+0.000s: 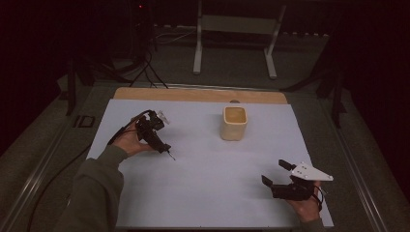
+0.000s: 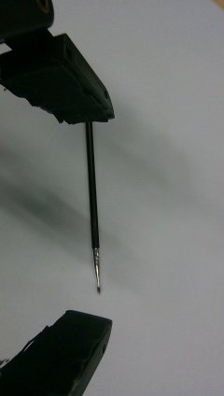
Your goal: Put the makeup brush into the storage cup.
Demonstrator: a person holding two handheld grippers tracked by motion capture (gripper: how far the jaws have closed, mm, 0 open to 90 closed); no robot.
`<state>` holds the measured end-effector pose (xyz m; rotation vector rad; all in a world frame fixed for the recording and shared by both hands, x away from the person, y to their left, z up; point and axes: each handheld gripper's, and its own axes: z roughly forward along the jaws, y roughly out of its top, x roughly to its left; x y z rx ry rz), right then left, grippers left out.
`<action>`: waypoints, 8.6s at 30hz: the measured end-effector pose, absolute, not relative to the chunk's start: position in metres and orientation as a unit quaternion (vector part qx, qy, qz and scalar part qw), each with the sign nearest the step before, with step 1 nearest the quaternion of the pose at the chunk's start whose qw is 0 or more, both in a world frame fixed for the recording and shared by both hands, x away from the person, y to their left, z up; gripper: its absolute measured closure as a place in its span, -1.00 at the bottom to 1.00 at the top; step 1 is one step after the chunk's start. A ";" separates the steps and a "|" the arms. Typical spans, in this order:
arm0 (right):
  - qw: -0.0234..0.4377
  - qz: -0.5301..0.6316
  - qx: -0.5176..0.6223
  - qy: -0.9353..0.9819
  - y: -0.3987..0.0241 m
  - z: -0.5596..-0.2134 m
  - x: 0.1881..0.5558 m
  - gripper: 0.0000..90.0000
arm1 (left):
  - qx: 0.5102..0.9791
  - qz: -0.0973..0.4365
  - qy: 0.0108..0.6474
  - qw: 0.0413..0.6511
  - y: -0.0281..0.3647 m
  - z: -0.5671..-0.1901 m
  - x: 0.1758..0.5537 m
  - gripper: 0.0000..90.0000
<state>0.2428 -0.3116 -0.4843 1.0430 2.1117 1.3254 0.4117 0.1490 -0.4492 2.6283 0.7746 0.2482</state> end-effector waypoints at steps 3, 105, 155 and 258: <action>0.217 0.479 0.378 0.762 -0.312 -0.484 0.243 -0.77 | 0.942 0.086 0.273 0.178 0.147 -0.455 0.415 -0.92; 0.203 0.476 0.375 0.769 -0.313 -0.486 0.244 -0.77 | 0.933 0.057 0.312 0.170 0.142 -0.432 0.432 0.93; 0.204 0.475 0.376 0.769 -0.313 -0.487 0.244 -0.77 | 0.808 0.196 0.374 0.410 0.171 -0.398 0.388 0.93; 0.164 0.592 0.278 0.739 -0.251 -0.407 0.291 -0.65 | 0.792 0.102 0.192 0.570 0.039 -0.404 0.335 0.93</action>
